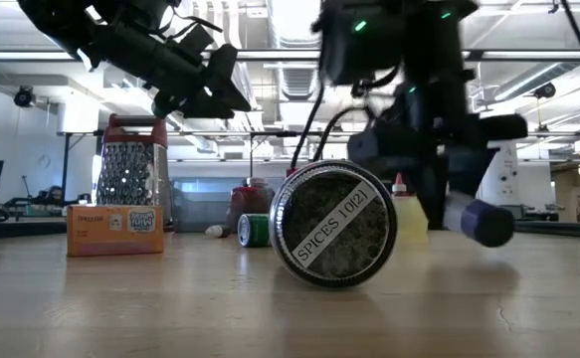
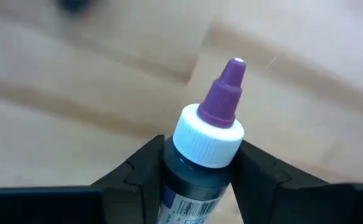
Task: Pick & Place Kitchen Items
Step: Put the large purple food coloring bottle into the light yellow bin
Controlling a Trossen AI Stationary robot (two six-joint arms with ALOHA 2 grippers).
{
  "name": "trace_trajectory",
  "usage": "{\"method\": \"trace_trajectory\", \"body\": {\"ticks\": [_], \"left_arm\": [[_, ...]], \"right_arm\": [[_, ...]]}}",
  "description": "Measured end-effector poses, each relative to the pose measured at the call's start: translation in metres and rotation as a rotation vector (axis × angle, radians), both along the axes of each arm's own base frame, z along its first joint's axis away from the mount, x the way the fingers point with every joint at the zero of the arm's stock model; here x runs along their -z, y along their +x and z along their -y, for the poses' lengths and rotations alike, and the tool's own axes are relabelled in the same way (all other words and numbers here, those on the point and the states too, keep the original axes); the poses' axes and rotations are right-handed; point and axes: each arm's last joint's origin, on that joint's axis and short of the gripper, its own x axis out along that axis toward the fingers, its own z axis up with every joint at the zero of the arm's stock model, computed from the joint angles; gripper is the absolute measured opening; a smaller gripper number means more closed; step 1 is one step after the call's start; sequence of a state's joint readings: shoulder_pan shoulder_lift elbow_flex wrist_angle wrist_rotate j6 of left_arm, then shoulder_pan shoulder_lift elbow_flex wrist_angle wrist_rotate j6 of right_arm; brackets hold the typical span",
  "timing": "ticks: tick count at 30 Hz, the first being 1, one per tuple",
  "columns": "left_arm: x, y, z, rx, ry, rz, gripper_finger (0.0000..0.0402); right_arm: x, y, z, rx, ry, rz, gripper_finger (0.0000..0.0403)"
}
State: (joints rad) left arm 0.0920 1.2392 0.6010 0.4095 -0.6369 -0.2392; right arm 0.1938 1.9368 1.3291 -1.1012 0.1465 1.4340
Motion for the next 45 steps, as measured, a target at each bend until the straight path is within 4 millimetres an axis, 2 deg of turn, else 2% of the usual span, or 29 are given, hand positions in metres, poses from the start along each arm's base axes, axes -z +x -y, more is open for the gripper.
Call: {"method": "trace_trajectory", "body": {"ticks": [5,8,12,16,19,24,35,45], "left_arm": [[0.000,0.000,0.000,0.000,0.000,0.000,0.0216],[0.000,0.000,0.000,0.000,0.000,0.000,0.0216],[0.000,0.000,0.000,0.000,0.000,0.000,0.0216],[0.000,0.000,0.000,0.000,0.000,-0.001,0.0216],[0.000,0.000,0.000,0.000,0.000,-0.001,0.0216],[0.000,0.000,0.000,0.000,0.000,-0.002,0.0216],[0.000,0.000,0.000,0.000,0.000,-0.002,0.0216],[0.000,0.000,0.000,0.000,0.000,-0.002,0.0216]], "right_arm": [[-0.013,-0.028,-0.003,0.040,-0.354,0.155,0.0141],[-0.015,-0.038,-0.003,0.044,-0.616,0.334,0.0143],[-0.005,-0.051,0.004,0.009,-0.898,0.448,0.0142],[0.017,-0.065,0.012,-0.029,-1.056,0.455,0.0144],[0.035,-0.076,0.015,-0.055,-1.112,0.434,0.0143],[0.052,-0.086,0.019,-0.132,-1.175,0.368,0.0143],[0.057,-0.086,0.024,-0.128,-1.214,0.378,0.0143],[0.075,-0.082,0.024,-0.169,-1.181,0.404,0.0142]]}}
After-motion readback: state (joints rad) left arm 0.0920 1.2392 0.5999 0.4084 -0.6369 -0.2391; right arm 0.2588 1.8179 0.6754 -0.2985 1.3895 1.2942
